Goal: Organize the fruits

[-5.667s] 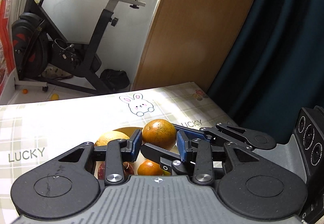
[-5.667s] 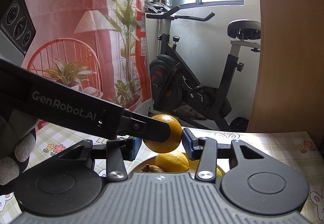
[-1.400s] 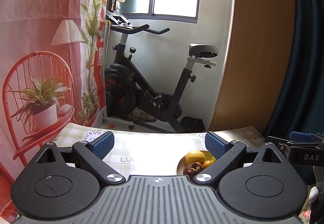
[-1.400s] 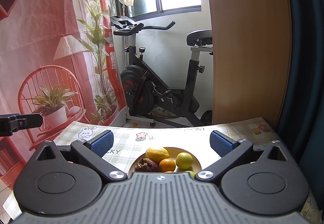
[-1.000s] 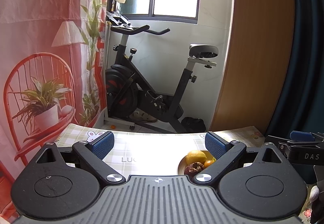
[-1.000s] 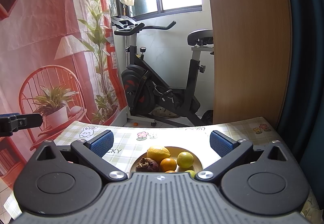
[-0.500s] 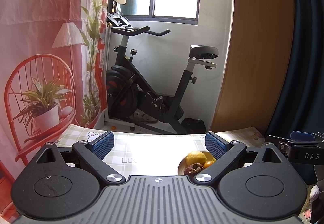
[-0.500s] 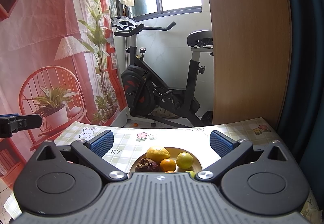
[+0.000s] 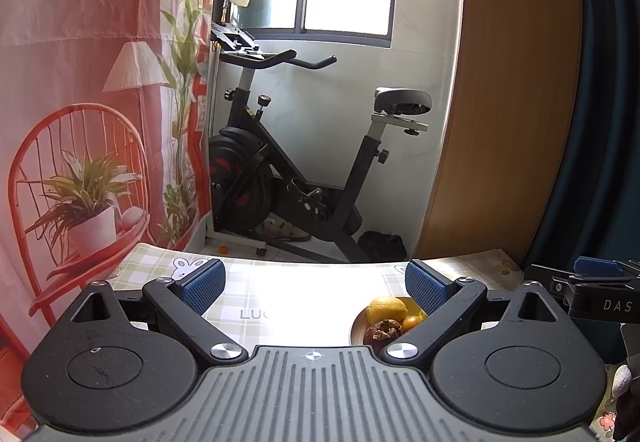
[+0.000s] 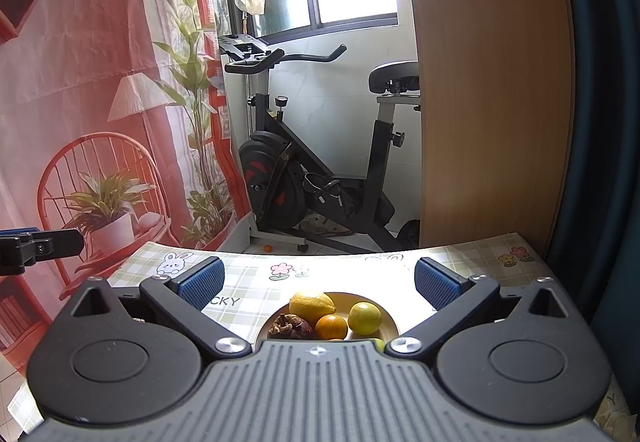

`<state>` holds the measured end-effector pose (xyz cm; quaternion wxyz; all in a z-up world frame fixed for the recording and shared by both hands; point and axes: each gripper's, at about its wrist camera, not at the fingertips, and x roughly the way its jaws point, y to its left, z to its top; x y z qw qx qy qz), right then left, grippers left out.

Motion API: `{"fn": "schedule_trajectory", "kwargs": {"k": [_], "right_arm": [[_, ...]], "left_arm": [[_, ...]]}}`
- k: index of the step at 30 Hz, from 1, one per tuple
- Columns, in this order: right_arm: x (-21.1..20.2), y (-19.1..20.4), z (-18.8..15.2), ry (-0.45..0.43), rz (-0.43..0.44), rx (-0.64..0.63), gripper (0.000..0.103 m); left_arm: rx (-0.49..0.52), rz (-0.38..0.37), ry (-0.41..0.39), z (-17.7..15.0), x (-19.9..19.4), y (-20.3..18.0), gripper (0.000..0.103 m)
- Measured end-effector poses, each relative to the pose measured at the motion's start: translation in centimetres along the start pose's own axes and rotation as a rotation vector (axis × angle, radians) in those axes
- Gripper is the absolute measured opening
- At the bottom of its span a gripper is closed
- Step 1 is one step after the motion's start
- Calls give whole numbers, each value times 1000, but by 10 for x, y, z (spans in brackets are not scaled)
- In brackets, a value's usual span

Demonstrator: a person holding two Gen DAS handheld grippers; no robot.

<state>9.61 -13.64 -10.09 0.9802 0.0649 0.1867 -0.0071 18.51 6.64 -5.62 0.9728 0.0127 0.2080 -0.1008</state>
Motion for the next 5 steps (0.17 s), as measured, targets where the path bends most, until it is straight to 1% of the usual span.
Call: {"fn": "schedule_trajectory", "kwargs": {"k": [5], "right_arm": [[0, 0, 0, 0, 0, 1, 103]], "left_arm": [[-5, 4, -3, -1, 0, 0, 98]]}}
